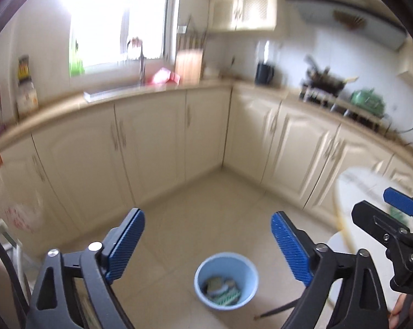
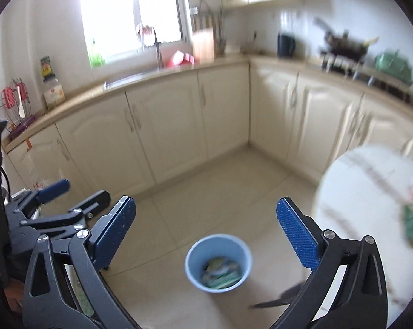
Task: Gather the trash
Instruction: 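Move both tools back from the bucket toward the table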
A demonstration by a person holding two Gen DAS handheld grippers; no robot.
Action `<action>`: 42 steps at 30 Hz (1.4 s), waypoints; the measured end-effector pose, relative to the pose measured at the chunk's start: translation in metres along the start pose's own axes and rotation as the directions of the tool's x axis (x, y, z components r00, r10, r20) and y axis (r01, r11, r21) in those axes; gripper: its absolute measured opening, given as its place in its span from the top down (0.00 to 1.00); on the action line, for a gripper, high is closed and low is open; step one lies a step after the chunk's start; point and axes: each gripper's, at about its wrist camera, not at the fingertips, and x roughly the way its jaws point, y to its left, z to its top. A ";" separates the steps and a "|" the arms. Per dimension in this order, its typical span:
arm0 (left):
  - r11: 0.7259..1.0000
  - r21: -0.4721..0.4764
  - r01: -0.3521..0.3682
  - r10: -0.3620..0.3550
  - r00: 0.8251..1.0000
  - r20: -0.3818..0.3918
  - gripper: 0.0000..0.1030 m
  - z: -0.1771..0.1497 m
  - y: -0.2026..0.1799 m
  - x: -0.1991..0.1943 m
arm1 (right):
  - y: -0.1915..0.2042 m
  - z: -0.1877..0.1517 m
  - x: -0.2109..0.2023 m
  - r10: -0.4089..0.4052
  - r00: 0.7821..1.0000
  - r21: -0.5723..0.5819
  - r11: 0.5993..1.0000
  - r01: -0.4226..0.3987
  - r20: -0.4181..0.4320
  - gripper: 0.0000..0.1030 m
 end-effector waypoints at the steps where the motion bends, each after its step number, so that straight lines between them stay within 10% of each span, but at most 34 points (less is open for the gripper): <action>1: 1.000 0.007 0.007 -0.007 0.999 0.037 0.07 0.000 -0.009 -0.018 | -0.001 0.003 -0.026 -0.012 0.999 -0.003 1.000 0.012 0.035 0.00; 6: 0.996 0.049 0.070 -0.078 0.979 0.189 0.01 -0.013 -0.054 -0.111 | -0.009 0.013 -0.136 -0.044 0.982 0.028 0.999 0.040 0.184 0.00; 15: 0.983 0.091 0.158 -0.181 0.909 0.376 0.01 -0.081 -0.062 -0.230 | 0.007 0.008 -0.296 -0.256 0.884 0.055 0.965 0.256 0.390 0.00; 25: 0.971 0.161 0.180 -0.236 0.847 0.476 0.01 -0.174 -0.077 -0.240 | -0.004 -0.006 -0.388 -0.364 0.798 0.119 0.928 0.353 0.480 0.00; 42: 0.932 0.269 0.244 -0.333 0.871 0.361 0.01 -0.121 -0.132 -0.183 | -0.080 -0.022 -0.391 -0.509 0.749 0.222 0.860 0.459 0.424 0.00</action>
